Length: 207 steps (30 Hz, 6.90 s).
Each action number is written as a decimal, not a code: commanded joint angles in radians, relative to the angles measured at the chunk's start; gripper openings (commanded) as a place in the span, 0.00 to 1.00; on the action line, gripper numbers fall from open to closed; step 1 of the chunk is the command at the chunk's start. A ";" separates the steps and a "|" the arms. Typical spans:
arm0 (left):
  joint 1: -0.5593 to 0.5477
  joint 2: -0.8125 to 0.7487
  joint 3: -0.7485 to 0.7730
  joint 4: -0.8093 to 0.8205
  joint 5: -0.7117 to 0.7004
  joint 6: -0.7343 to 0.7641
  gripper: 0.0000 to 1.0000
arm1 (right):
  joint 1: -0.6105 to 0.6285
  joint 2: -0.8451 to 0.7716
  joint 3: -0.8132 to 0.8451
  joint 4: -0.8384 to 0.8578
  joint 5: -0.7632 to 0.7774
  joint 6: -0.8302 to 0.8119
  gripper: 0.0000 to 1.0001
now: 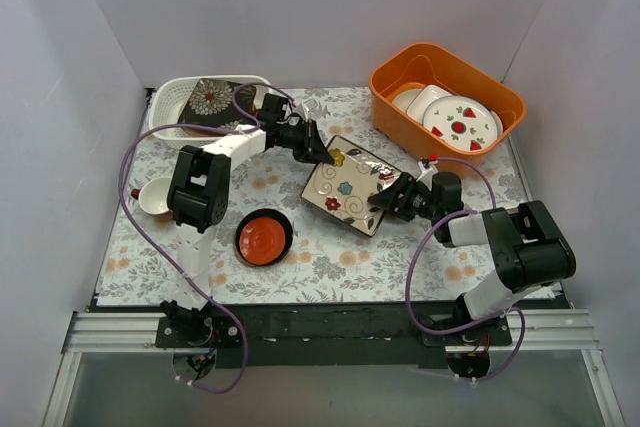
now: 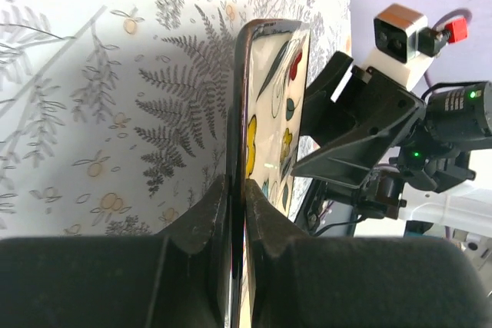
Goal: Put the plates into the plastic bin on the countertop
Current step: Pick up the plate from the corner of the board, then place the plate in the plastic bin, then pick up the plate at the center of the board.
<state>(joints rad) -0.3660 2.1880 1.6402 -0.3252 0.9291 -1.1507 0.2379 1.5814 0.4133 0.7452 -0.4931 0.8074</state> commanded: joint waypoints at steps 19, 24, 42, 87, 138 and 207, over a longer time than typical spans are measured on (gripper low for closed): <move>0.245 -0.218 -0.065 0.221 0.188 -0.193 0.00 | 0.003 -0.146 -0.018 -0.010 0.051 -0.037 0.83; 0.297 -0.258 -0.117 0.299 0.203 -0.259 0.00 | 0.001 -0.136 -0.018 -0.001 0.042 -0.036 0.82; 0.470 -0.341 -0.253 0.576 0.178 -0.440 0.00 | 0.003 -0.098 -0.011 0.020 0.030 -0.028 0.82; 0.648 -0.353 -0.333 0.776 -0.335 -0.733 0.00 | -0.005 -0.035 0.028 0.068 -0.009 0.018 0.79; 0.650 -0.203 -0.287 0.789 -0.602 -0.758 0.00 | -0.005 0.002 0.053 0.083 -0.018 0.022 0.77; 0.582 -0.559 -0.471 0.348 -0.464 -0.439 0.98 | -0.011 -0.181 0.065 -0.099 -0.053 -0.059 0.79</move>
<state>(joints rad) 0.2363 1.6680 1.1889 -0.0010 0.4095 -1.6367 0.2295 1.3853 0.4309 0.6743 -0.5213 0.7933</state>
